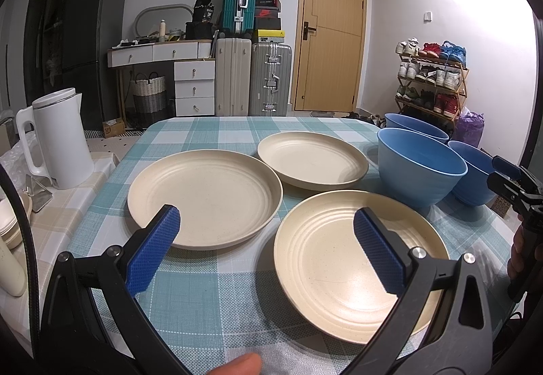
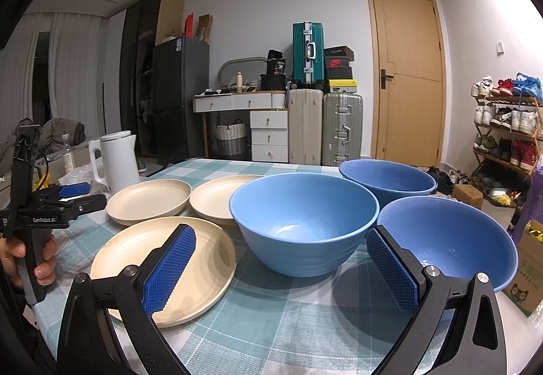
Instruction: Organize plates and bowls
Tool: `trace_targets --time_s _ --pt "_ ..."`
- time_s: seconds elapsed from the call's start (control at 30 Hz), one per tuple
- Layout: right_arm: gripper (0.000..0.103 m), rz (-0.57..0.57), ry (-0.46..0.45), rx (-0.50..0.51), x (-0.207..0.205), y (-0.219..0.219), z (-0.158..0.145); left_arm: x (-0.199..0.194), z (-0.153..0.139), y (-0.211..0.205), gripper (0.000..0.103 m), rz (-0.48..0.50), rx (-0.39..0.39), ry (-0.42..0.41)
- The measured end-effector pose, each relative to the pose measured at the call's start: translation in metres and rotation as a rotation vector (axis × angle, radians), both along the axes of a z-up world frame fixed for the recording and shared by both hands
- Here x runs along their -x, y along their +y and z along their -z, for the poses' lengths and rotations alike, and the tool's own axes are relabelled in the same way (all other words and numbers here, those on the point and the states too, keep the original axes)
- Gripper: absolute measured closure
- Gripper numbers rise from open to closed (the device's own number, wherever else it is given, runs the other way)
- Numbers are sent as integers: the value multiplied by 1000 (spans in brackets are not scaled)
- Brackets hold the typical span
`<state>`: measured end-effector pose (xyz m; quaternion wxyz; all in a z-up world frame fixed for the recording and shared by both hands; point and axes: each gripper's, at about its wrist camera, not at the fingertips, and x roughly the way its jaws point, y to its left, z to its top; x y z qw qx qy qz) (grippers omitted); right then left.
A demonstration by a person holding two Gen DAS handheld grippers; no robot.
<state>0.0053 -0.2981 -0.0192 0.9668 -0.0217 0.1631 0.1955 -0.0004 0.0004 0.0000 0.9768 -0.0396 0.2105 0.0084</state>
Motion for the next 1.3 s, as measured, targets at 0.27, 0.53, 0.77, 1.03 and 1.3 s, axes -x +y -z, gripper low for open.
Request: trace_targets --time_s 0.27,0.53,0.77,1.03,1.3 --pt "0 15 10 4 1 -2 -2 1 2 -2 1 0 -1 0" --pt "0 -8 34 -9 -1 3 -12 -2 3 4 1 2 11 24" --pt "0 -54 51 17 -4 23 -24 -2 -12 13 1 -42 31 39" --pt "0 -112 109 -4 -16 50 -36 1 -29 31 1 -92 64 68" --pt "0 -143 159 14 -37 82 -41 -2 -41 42 1 -134 54 83"
